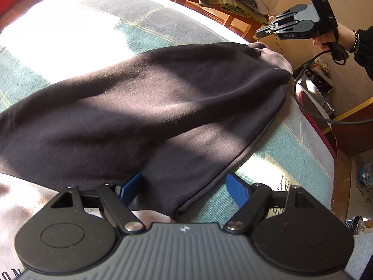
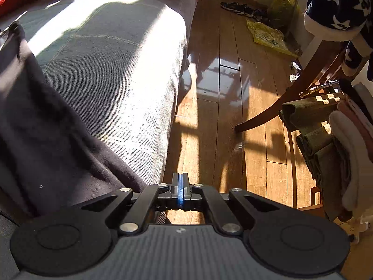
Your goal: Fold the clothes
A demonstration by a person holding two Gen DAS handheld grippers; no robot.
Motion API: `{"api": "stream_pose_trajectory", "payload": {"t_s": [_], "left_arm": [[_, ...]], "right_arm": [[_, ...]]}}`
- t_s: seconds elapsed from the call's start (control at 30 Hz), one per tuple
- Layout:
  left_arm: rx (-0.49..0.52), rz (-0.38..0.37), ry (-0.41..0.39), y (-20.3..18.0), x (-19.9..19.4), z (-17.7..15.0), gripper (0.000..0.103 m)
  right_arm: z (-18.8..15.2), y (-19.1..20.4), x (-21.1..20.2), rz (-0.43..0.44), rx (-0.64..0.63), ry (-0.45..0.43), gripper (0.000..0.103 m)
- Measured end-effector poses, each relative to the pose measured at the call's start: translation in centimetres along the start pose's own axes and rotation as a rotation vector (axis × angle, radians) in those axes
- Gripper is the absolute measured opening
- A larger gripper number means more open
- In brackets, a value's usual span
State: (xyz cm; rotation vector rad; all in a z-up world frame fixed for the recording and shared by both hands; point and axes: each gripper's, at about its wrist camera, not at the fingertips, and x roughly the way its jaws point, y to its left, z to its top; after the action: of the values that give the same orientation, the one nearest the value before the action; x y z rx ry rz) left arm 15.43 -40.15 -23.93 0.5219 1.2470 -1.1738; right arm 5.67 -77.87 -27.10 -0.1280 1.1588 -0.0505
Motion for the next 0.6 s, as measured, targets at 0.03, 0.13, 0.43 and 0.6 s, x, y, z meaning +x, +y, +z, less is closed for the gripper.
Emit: {"api": "stream_pose_trajectory", "payload": {"t_s": [0.03, 0.13, 0.43, 0.6], "left_arm": [[-0.001, -0.001, 0.000, 0.0, 0.0, 0.0, 0.079], [-0.010, -0.006, -0.004, 0.2, 0.0, 0.0, 0.079], [-0.012, -0.004, -0.004, 0.0, 0.0, 0.2, 0.080], [-0.007, 0.012, -0.002, -0.4, -0.5, 0.2, 0.080]], "right_arm": [[-0.2, -0.8, -0.3, 0.022, 0.042, 0.002, 0.001], [-1.0, -1.6, -1.9, 0.082, 0.117, -0.013, 0.007], [-3.8, 1.1, -1.4, 0.176, 0.235, 0.029, 0.013], [-3.0, -0.6, -0.4, 0.069, 0.319, 0.004, 0.017]]}}
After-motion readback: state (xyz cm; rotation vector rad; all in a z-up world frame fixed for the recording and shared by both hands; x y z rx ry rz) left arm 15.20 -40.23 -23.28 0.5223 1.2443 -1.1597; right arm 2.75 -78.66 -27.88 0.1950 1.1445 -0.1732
